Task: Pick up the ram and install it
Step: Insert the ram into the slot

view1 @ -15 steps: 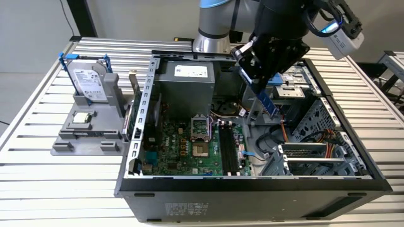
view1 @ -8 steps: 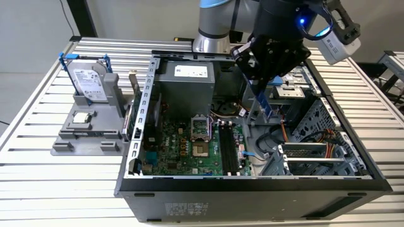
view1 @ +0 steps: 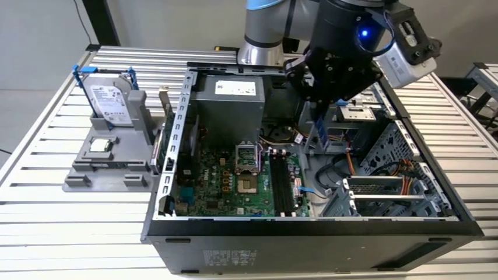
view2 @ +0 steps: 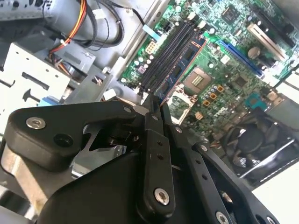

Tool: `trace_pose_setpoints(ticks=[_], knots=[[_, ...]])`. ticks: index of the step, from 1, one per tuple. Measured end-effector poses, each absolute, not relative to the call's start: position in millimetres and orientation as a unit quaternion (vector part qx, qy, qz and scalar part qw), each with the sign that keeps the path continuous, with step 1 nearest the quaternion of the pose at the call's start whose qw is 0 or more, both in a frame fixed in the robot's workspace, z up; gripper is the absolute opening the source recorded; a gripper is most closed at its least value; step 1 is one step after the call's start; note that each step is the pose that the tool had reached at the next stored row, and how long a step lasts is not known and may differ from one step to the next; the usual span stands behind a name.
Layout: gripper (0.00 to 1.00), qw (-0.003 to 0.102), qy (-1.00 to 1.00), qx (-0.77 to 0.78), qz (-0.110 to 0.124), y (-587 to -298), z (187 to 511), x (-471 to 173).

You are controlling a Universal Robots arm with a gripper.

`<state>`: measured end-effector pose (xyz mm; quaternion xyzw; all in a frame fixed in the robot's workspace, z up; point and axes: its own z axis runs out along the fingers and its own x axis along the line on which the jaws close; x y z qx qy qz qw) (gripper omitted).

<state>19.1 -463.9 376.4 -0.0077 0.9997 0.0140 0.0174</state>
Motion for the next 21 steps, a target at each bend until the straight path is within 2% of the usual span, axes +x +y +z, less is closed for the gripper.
trace_pose_setpoints(ticks=[9, 21], knots=[[0.00, 0.019, 0.997, 0.070, 0.012, -463.9, 362.0, 19.1], [0.00, 0.019, 0.998, 0.059, 0.013, -463.9, 345.5, 19.1]])
